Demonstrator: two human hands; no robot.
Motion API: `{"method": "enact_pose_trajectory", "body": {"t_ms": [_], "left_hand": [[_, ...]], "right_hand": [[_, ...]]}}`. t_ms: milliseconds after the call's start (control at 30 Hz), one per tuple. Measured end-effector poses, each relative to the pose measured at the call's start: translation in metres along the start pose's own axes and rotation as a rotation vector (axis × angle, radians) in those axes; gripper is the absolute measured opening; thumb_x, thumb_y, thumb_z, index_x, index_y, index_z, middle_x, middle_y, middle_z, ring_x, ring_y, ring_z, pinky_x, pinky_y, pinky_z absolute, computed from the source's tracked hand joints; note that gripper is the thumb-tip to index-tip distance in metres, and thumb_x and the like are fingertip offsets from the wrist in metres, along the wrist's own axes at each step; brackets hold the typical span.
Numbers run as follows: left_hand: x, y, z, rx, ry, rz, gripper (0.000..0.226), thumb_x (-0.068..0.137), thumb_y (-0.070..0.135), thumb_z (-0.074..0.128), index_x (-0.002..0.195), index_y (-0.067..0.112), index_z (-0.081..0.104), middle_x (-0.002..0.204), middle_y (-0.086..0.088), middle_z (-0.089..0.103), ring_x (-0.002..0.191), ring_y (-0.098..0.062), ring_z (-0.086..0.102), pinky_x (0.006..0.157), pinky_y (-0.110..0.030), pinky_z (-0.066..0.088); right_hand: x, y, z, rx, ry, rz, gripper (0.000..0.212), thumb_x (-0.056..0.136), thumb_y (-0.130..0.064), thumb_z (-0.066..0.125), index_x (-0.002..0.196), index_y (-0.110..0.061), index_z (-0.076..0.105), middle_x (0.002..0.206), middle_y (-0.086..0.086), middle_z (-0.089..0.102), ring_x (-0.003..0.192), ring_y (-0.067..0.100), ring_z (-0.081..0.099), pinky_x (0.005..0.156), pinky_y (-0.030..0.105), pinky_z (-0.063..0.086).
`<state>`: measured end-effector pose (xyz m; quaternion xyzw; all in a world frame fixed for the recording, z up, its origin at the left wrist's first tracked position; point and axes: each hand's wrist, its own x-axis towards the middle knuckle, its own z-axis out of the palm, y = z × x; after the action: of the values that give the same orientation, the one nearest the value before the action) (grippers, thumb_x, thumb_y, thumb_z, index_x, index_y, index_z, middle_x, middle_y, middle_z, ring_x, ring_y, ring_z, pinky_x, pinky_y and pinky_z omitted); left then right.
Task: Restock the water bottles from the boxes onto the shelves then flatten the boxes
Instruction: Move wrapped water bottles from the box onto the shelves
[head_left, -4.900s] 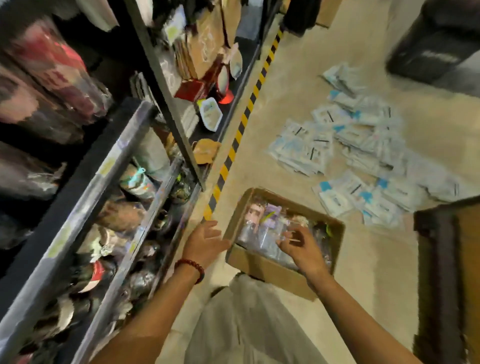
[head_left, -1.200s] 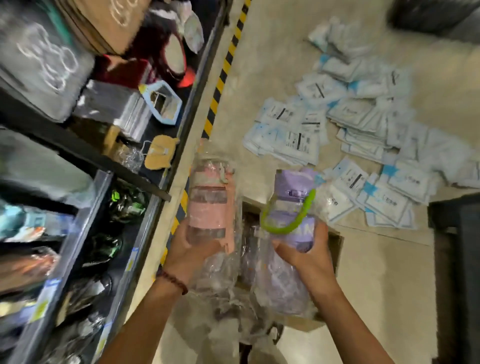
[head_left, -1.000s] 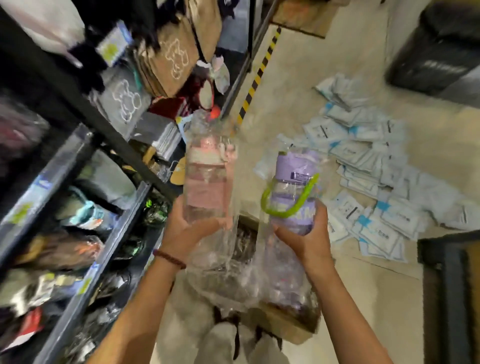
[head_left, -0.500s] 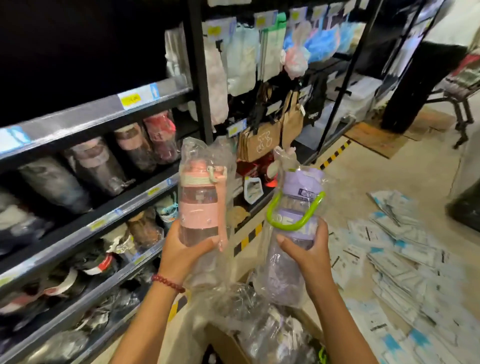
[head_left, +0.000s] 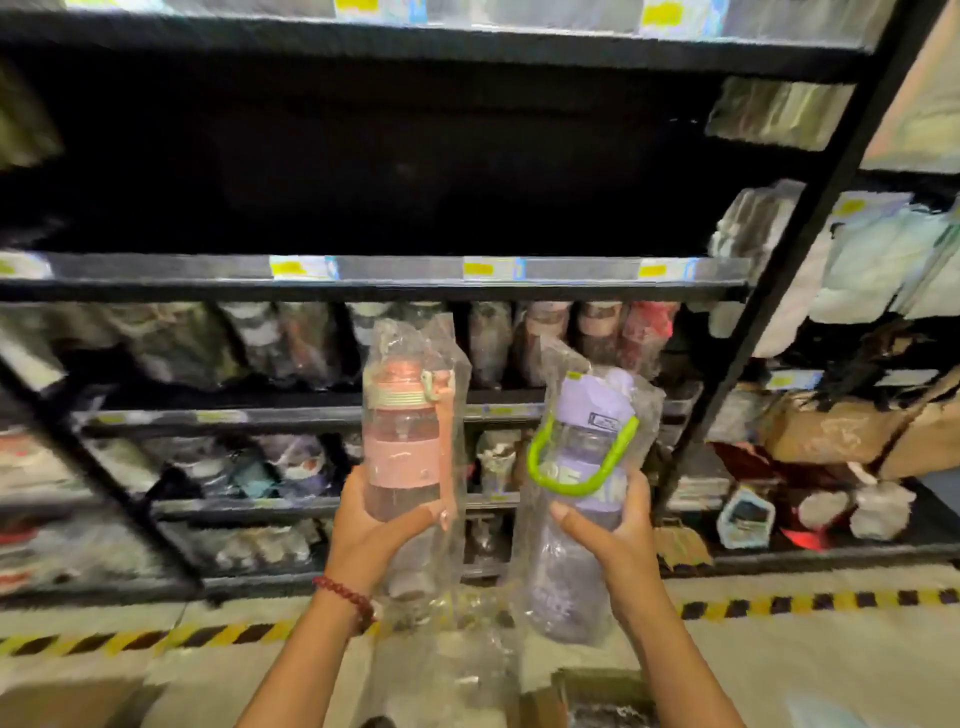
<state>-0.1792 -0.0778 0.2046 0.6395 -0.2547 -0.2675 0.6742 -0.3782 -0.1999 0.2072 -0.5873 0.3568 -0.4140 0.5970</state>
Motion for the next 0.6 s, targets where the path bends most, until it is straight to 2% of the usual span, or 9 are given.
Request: {"method": "enact_pose_trajectory", "body": {"t_ms": [67, 133, 167, 267, 367, 500, 567, 600], "left_hand": [[0.0, 0.002, -0.037, -0.011, 0.108, 0.004, 0.086, 0.034, 0.04, 0.08, 0.113, 0.019, 0.052, 0.107, 0.0, 0.064, 0.099, -0.014, 0.062, 0.073, -0.021, 0.049], [0.002, 0.001, -0.077, -0.017, 0.205, 0.015, 0.088, 0.034, 0.041, 0.08, 0.115, 0.019, 0.053, 0.108, -0.002, 0.063, 0.099, -0.015, 0.061, 0.074, -0.023, 0.048], [0.003, 0.001, -0.095, -0.019, 0.247, 0.02, 0.091, 0.034, 0.042, 0.08, 0.117, 0.018, 0.053, 0.11, -0.004, 0.063, 0.101, -0.016, 0.061, 0.076, -0.025, 0.049], [0.009, 0.003, -0.149, -0.025, 0.381, 0.004, 0.09, 0.03, 0.045, 0.078, 0.113, 0.02, 0.054, 0.107, -0.001, 0.063, 0.099, -0.016, 0.06, 0.076, -0.025, 0.047], [0.019, 0.004, -0.205, -0.035, 0.473, -0.009, 0.091, 0.026, 0.046, 0.076, 0.111, 0.025, 0.05, 0.1, 0.009, 0.059, 0.093, -0.008, 0.058, 0.07, -0.02, 0.044], [0.042, 0.0, -0.286, -0.021, 0.516, -0.041, 0.097, 0.024, 0.043, 0.077, 0.114, 0.024, 0.047, 0.101, 0.011, 0.056, 0.092, -0.003, 0.054, 0.07, -0.022, 0.043], [0.057, -0.005, -0.323, -0.016, 0.538, -0.048, 0.091, 0.031, 0.037, 0.082, 0.114, 0.023, 0.047, 0.101, 0.009, 0.057, 0.092, -0.011, 0.056, 0.072, -0.025, 0.044], [0.065, -0.008, -0.339, -0.013, 0.554, -0.05, 0.083, 0.042, 0.027, 0.088, 0.113, 0.022, 0.047, 0.1, 0.008, 0.057, 0.093, -0.015, 0.057, 0.074, -0.027, 0.044]], "right_hand": [[0.003, 0.003, 0.039, 0.002, -0.105, 0.023, 0.094, 0.047, -0.043, 0.082, 0.128, -0.041, 0.035, 0.13, -0.011, 0.05, 0.116, 0.006, 0.052, 0.087, 0.023, 0.046], [0.007, 0.005, 0.078, 0.015, -0.204, 0.014, 0.08, 0.049, -0.036, 0.082, 0.117, -0.046, 0.039, 0.122, -0.013, 0.054, 0.105, -0.005, 0.057, 0.077, 0.013, 0.048], [0.009, 0.006, 0.098, 0.013, -0.245, 0.016, 0.079, 0.049, -0.035, 0.082, 0.115, -0.046, 0.04, 0.121, -0.012, 0.055, 0.104, -0.004, 0.058, 0.075, 0.014, 0.049], [0.017, 0.013, 0.157, -0.018, -0.341, 0.024, 0.093, 0.038, -0.044, 0.081, 0.121, -0.039, 0.038, 0.127, -0.004, 0.05, 0.112, 0.01, 0.055, 0.081, 0.022, 0.049], [0.026, 0.024, 0.226, -0.03, -0.423, 0.027, 0.113, 0.032, -0.048, 0.086, 0.13, -0.031, 0.032, 0.134, 0.001, 0.044, 0.12, 0.018, 0.051, 0.096, 0.037, 0.048], [0.025, 0.04, 0.325, 0.003, -0.444, 0.084, 0.096, 0.036, -0.042, 0.083, 0.12, -0.042, 0.036, 0.132, 0.002, 0.048, 0.119, 0.02, 0.053, 0.097, 0.038, 0.047], [0.021, 0.05, 0.371, 0.033, -0.448, 0.112, 0.092, 0.037, -0.039, 0.083, 0.116, -0.044, 0.038, 0.129, 0.002, 0.052, 0.116, 0.02, 0.056, 0.093, 0.035, 0.049], [0.018, 0.054, 0.391, 0.045, -0.437, 0.122, 0.091, 0.037, -0.038, 0.083, 0.117, -0.042, 0.039, 0.126, 0.002, 0.054, 0.113, 0.02, 0.058, 0.091, 0.034, 0.05]]}}
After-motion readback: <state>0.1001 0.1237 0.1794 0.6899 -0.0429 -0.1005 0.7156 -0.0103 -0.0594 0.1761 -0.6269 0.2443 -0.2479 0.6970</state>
